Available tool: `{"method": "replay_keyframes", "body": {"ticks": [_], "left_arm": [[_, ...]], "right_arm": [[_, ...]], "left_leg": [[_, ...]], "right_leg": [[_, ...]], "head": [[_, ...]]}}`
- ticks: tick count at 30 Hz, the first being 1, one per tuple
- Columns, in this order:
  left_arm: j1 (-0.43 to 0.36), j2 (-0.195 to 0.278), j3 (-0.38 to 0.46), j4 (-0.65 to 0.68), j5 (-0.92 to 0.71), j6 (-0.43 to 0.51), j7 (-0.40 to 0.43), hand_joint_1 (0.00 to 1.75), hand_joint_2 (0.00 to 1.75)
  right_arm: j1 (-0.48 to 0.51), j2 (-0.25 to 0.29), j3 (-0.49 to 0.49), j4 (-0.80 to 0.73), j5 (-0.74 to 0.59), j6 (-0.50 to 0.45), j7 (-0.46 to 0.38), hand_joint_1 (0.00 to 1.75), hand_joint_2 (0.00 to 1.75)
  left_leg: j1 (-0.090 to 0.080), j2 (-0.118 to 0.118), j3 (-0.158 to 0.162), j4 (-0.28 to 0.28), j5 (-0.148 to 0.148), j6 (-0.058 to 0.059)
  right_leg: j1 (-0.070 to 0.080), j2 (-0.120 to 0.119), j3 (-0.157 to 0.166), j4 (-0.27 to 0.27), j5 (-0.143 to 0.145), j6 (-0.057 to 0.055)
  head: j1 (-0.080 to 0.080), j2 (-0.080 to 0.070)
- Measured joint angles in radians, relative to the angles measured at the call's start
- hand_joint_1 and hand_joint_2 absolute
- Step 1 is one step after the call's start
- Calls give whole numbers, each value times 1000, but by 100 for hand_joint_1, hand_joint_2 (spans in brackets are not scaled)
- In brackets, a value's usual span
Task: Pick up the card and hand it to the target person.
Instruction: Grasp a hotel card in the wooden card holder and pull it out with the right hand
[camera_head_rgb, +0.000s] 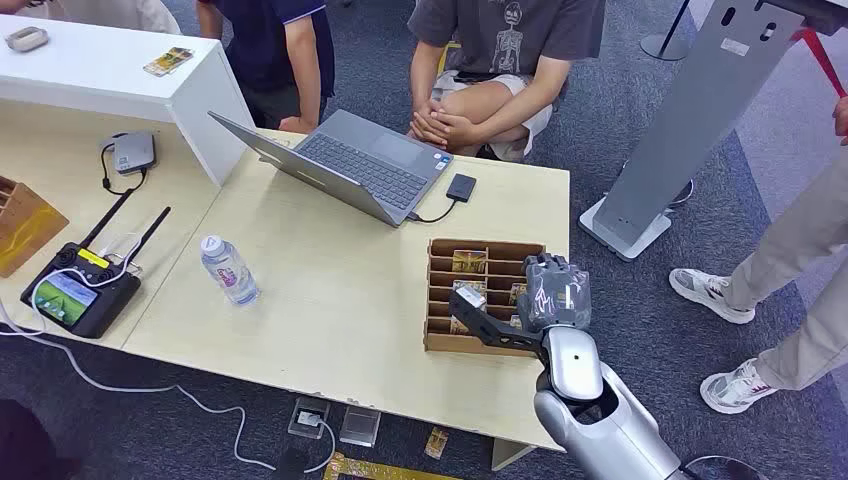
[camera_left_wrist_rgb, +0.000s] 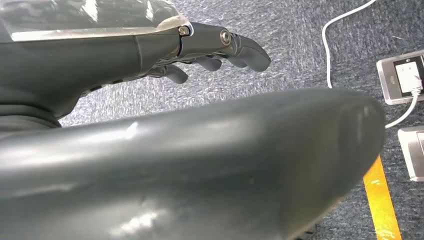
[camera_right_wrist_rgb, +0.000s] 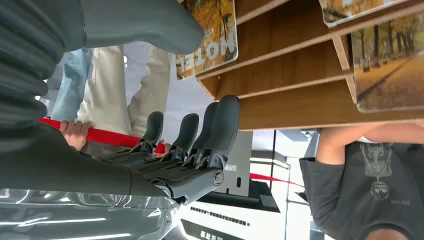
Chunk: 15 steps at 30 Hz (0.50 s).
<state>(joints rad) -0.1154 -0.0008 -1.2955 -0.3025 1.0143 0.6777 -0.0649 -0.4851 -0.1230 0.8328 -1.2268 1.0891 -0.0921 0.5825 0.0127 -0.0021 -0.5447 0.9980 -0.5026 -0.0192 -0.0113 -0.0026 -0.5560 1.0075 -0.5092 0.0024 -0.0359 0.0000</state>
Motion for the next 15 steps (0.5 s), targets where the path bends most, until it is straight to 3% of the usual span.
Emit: {"method": "replay_keyframes", "body": {"ticks": [15], "left_arm": [[0, 0, 0, 0, 1, 0, 3, 0, 0]], "right_arm": [[12, -7, 0, 0, -15, 15, 15, 86, 175]], "left_leg": [[0, 0, 0, 0, 0, 0]], "right_leg": [[0, 0, 0, 0, 0, 0]], "head": [[0, 0]]}}
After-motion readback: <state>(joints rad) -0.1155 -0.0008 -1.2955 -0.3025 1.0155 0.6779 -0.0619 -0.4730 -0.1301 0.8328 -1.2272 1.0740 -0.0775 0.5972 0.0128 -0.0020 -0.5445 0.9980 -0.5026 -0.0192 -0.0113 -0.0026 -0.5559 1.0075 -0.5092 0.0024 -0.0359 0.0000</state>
